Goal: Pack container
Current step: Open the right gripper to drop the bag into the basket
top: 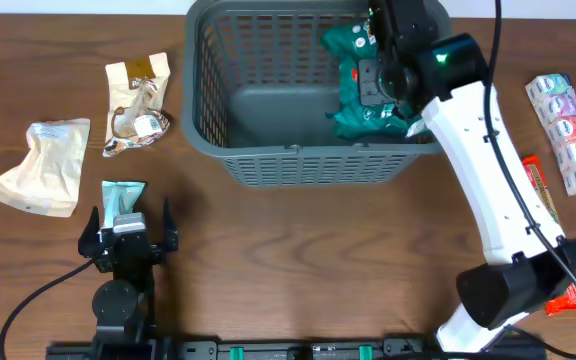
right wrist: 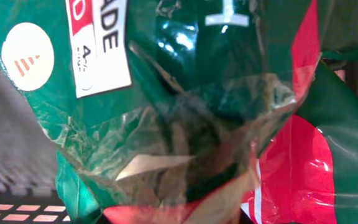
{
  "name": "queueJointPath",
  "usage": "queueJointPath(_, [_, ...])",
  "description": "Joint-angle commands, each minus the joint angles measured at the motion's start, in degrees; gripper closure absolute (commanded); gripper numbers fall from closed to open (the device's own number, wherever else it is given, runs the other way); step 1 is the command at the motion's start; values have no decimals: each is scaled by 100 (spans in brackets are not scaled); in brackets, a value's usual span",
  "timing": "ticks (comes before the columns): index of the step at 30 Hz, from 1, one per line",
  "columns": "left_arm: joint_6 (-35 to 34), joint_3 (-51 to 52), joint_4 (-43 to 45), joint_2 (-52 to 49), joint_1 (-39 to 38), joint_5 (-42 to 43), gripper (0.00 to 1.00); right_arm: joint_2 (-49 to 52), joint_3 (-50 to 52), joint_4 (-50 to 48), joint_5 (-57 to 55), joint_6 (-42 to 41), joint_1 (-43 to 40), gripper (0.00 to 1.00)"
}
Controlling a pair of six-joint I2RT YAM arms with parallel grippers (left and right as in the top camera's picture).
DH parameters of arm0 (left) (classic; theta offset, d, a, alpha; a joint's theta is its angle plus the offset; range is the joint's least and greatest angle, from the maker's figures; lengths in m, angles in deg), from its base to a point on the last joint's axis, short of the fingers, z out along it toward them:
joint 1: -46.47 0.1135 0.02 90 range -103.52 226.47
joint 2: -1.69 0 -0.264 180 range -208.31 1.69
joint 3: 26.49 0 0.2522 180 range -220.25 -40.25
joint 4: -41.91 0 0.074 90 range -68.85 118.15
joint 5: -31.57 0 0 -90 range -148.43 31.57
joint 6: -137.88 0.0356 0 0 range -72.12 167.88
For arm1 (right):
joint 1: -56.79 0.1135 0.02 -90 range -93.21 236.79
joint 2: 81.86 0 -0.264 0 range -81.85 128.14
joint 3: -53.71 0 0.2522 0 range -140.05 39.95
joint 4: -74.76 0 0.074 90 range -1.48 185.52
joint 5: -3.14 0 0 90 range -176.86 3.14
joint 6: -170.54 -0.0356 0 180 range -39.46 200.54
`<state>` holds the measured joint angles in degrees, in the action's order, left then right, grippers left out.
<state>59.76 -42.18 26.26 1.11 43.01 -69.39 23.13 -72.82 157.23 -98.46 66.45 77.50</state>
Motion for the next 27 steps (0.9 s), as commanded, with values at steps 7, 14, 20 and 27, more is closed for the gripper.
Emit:
queueJointPath(7, [31,170,-101,35,28,-105,1,46,-181,-7,-17,-131,22,99])
queueJointPath(14, [31,170,-101,35,28,-105,1,46,-181,-11,-15,-87,22,98])
queueJointPath(20, [31,170,-101,35,28,-105,1,46,-181,-57,201,286,22,1])
queueJointPath(27, [31,170,-101,35,28,-105,1,39,-192,-79,199,299,22,1])
